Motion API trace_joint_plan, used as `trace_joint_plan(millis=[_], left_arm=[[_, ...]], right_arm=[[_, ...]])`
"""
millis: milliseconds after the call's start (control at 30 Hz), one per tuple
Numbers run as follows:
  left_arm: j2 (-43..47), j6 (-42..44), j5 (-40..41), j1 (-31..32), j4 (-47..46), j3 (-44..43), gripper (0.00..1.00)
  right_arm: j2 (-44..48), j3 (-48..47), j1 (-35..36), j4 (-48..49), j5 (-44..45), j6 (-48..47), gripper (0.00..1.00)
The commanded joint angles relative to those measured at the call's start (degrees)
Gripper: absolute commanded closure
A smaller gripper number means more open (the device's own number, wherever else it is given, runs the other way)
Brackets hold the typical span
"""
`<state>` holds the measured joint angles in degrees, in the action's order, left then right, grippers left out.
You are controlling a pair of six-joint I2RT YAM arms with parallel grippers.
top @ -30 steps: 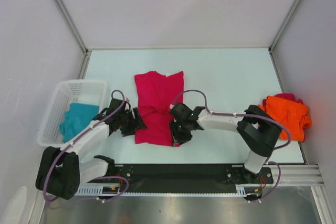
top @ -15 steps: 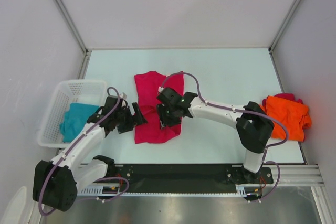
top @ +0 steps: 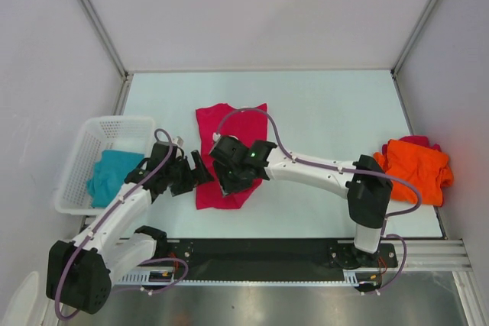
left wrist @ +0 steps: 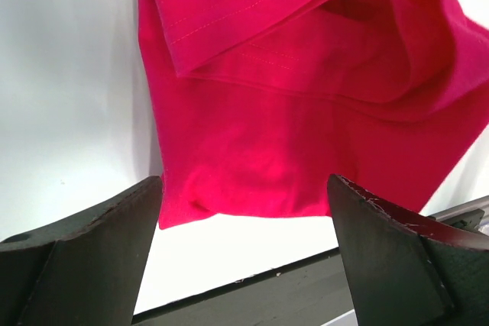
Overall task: Fold and stack the t-shirts
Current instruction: Fold the folded rectangular tshirt in 1/3 of the way
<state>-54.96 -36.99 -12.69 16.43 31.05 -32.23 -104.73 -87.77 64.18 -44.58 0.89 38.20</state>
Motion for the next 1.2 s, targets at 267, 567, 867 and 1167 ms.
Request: trace_joint_plan(millis=[267, 567, 867, 1167], left_arm=[[3.0, 0.3, -2.3, -0.3, 0.1, 0.7, 0.06], [5.6, 0.6, -4.3, -0.3, 3.0, -1.6, 0.06], [7.0, 1.4, -4.8, -0.3, 5.6, -4.0, 0.06], [9.0, 1.1, -4.6, -0.3, 6.3, -2.7, 0.06]], right_arm=[[1.8, -5.2, 3.6, -3.1, 3.8, 3.5, 0.55], [-3.9, 0.1, -1.2, 4.9, 1.3, 1.6, 0.56], [-13.8, -3.5, -5.4, 7.5, -1.8, -1.0, 0.57], [-18.8, -7.6, -10.8, 7.3, -1.8, -3.6, 0.59]])
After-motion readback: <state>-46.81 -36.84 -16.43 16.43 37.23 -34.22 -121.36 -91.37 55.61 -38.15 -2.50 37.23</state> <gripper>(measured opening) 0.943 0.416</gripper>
